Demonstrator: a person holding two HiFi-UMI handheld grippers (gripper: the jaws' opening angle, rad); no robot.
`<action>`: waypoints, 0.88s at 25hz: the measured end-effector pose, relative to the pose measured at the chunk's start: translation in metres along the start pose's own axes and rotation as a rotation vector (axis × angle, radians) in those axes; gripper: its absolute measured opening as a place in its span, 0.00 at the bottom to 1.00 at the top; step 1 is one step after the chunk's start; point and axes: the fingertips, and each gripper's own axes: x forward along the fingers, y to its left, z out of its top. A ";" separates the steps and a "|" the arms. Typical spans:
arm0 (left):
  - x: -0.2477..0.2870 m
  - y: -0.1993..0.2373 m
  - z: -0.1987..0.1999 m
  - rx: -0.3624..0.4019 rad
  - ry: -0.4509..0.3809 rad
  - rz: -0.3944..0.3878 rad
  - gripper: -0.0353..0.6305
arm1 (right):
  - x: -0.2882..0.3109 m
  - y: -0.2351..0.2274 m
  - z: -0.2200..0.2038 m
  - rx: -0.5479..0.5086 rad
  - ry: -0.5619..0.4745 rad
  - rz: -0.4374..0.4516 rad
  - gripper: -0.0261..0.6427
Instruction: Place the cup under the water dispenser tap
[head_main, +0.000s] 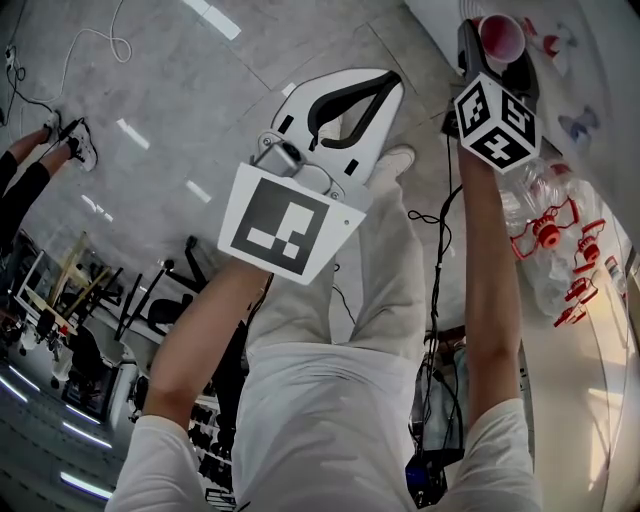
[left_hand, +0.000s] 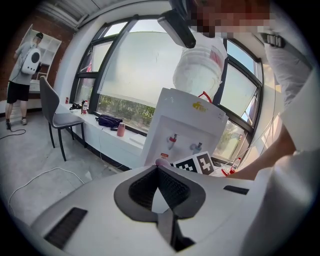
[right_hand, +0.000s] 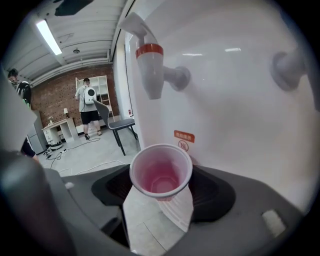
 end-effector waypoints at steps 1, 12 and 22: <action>0.001 0.000 0.000 0.000 0.000 -0.003 0.06 | 0.003 -0.002 -0.001 0.001 0.002 -0.008 0.58; 0.002 0.000 -0.006 0.004 0.012 -0.032 0.06 | 0.018 -0.013 -0.018 0.000 0.043 -0.055 0.58; -0.003 0.001 -0.010 0.007 0.013 -0.030 0.06 | 0.021 -0.012 -0.022 0.001 0.050 -0.063 0.58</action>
